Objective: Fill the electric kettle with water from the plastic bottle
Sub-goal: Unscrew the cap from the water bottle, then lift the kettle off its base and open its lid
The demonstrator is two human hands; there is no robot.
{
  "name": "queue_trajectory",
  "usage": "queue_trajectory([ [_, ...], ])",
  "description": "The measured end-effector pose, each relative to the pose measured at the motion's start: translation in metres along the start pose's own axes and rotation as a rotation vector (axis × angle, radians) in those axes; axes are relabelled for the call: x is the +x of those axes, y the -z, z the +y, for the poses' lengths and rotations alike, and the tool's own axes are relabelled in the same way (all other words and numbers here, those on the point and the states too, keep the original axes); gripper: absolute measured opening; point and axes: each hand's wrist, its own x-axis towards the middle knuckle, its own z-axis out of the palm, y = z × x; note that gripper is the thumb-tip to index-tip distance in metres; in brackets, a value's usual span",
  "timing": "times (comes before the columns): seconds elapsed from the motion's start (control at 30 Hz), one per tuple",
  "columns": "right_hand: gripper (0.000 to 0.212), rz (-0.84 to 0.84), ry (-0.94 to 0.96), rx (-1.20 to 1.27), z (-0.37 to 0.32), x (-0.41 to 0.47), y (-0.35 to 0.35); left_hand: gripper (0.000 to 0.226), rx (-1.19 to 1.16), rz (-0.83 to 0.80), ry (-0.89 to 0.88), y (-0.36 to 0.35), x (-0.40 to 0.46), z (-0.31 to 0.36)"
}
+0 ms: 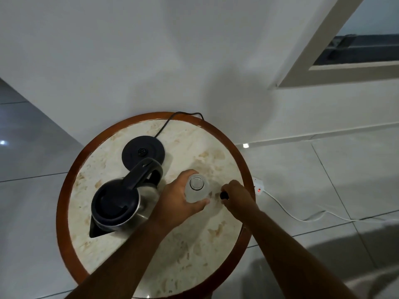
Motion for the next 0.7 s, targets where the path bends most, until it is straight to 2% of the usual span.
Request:
queue_trajectory([
  [0.3, 0.009, 0.027, 0.009, 0.03, 0.004, -0.004, -0.015, 0.065, 0.012, -0.006, -0.002, 0.002, -0.003, 0.003],
  [0.47, 0.019, 0.007, -0.017, 0.053, 0.004, -0.009, -0.018, 0.069, 0.032, -0.006, 0.033, 0.003, -0.005, 0.004],
  [0.6, 0.044, 0.143, -0.183, 0.25, -0.001, -0.015, 0.005, 0.107, 0.099, -0.078, 0.143, 0.01, -0.011, 0.017],
  [0.7, 0.047, 0.196, -0.159, 0.26, -0.015, -0.019, 0.034, 0.12, 0.156, -0.132, 0.173, 0.027, -0.021, 0.034],
])
